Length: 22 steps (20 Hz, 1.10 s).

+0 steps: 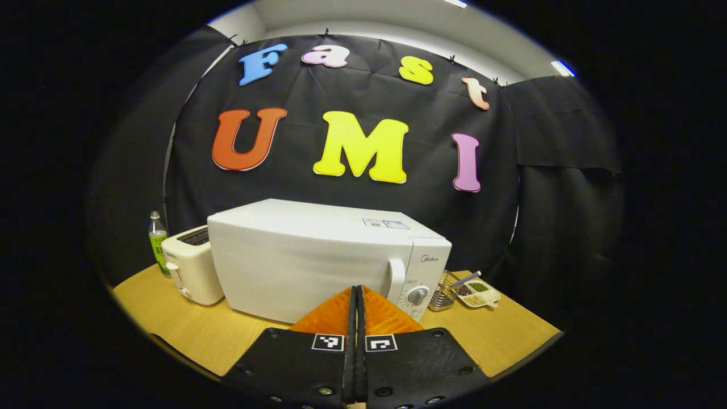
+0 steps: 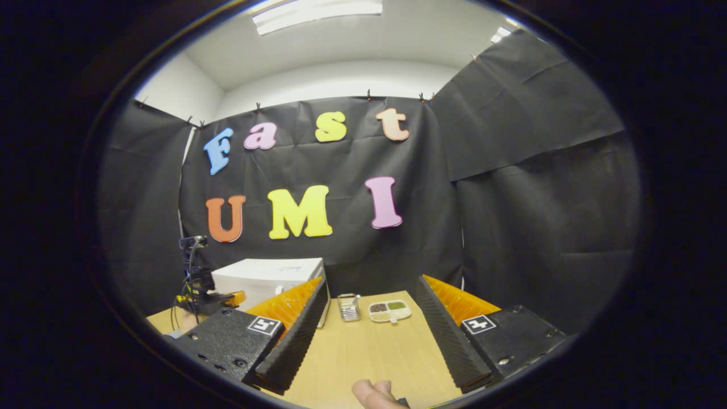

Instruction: Open the microwave oven with the left hand, put the food in, and close the microwave oven.

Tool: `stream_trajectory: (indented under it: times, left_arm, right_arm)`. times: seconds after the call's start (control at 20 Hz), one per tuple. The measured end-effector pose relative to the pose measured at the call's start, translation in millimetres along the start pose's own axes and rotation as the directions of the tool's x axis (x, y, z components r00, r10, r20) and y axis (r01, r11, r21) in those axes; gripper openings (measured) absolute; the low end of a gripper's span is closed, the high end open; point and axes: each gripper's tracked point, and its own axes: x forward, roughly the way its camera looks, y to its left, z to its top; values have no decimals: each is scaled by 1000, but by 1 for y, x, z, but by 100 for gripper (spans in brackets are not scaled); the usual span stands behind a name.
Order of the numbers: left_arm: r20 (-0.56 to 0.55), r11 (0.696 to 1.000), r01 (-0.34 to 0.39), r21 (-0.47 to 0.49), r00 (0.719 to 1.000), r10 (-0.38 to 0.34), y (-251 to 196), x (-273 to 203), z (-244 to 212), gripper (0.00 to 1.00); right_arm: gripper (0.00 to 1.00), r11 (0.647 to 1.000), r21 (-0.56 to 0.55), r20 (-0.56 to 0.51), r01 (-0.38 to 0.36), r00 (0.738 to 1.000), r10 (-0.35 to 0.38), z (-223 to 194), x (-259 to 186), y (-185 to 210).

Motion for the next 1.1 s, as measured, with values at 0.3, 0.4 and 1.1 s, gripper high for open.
stream_trajectory:
  times: [0.3,0.4,1.1]
  left_arm:
    - [64,999,-3,47,998,0,-4,-87,45,75]
    - [85,998,-18,60,996,13,-1,-117,56,94]
    - [139,971,-201,132,973,183,-5,-280,92,93]
  right_arm:
    - [91,1000,6,17,12,1000,-12,3,-16,18]
    - [91,1000,7,22,10,1000,-10,7,-22,23]
    - [91,1000,18,57,-22,998,21,19,-52,49]
